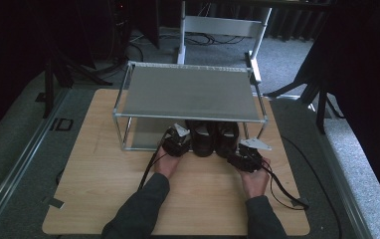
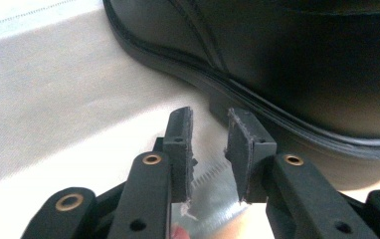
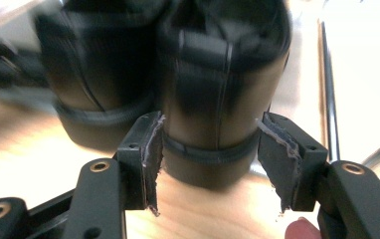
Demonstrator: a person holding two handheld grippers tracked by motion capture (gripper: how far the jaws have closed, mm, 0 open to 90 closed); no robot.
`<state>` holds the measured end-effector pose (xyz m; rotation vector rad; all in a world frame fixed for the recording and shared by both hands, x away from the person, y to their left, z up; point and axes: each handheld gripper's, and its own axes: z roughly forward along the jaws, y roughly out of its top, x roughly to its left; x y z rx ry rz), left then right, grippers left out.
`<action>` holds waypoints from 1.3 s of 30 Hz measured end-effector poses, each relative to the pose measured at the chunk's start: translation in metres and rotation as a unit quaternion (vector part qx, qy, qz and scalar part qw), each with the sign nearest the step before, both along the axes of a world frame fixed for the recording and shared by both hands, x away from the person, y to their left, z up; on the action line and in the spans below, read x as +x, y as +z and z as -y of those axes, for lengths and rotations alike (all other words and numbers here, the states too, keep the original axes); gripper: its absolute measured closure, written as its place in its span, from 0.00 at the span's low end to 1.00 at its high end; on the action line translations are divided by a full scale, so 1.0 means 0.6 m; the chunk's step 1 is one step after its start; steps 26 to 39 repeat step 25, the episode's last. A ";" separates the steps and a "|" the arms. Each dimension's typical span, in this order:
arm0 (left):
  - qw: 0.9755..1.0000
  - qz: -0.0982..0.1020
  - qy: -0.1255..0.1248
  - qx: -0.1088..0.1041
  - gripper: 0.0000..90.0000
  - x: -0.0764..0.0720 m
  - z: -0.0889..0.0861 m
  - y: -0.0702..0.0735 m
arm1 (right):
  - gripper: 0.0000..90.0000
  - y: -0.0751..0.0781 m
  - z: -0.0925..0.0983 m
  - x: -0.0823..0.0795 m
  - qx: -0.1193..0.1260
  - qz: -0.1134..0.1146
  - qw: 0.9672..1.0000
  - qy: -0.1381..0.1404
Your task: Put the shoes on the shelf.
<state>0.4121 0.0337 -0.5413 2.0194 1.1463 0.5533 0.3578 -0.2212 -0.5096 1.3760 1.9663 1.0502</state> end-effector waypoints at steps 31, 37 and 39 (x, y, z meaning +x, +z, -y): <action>0.998 -0.002 -0.028 -0.048 0.73 -0.090 -0.064 0.031 | 0.43 -0.020 0.054 -0.019 -0.043 -0.060 0.997 0.013; 0.998 -0.002 -0.028 -0.048 0.73 -0.090 -0.064 0.031 | 0.43 -0.020 0.054 -0.019 -0.043 -0.060 0.997 0.013; 0.998 -0.002 -0.028 -0.048 0.73 -0.090 -0.064 0.031 | 0.43 -0.020 0.054 -0.019 -0.043 -0.060 0.997 0.013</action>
